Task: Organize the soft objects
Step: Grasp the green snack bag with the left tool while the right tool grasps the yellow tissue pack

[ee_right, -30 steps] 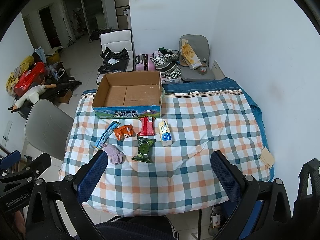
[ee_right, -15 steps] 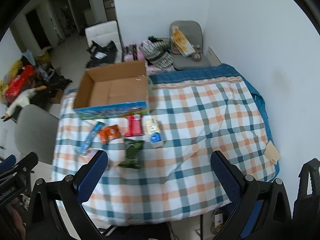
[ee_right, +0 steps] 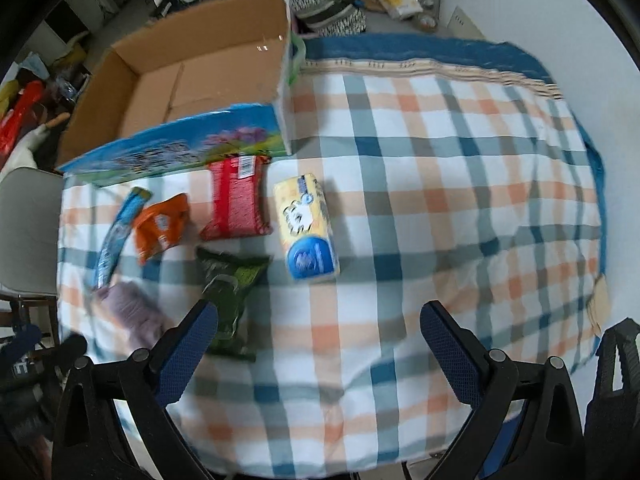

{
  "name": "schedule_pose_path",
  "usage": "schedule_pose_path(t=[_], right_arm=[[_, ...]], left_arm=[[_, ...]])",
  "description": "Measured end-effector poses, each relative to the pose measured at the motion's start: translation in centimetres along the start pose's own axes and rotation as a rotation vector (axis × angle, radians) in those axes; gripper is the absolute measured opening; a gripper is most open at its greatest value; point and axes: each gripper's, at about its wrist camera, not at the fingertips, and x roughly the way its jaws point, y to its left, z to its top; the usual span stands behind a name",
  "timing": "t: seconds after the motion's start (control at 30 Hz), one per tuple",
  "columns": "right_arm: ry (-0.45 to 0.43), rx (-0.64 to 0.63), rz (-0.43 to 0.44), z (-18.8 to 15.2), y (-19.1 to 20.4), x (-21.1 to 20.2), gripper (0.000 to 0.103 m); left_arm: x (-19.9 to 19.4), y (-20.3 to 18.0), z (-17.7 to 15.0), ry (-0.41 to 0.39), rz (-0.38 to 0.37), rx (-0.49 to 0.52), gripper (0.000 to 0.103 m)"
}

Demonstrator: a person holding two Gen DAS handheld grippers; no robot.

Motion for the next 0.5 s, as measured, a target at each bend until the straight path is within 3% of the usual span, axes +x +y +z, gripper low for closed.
schedule_pose_path(t=[0.1,0.13,0.2,0.33,0.5], right_arm=[[0.045,-0.027,-0.012,1.9,-0.1,3.2,0.092],[0.075,-0.034,-0.010,2.7,-0.2,5.0,0.082],[0.116,-0.041,-0.012,3.2,-0.6,6.7,0.075],[0.138,0.008,0.017,4.0,-3.1,8.3,0.074],[0.099,0.057,-0.139,5.0,-6.5,7.2,0.074]], left_arm=[[2.4,-1.4,0.7,0.027,-0.002,0.009,0.103],[3.4,-2.0,0.9,0.041,-0.005,0.013,0.103],[5.2,-3.1,1.0,0.073,-0.008,0.031,0.103],[8.8,-5.2,1.0,0.142,-0.026,0.070,0.103],[11.9,-7.3,1.2,0.195,-0.043,0.089,0.100]])
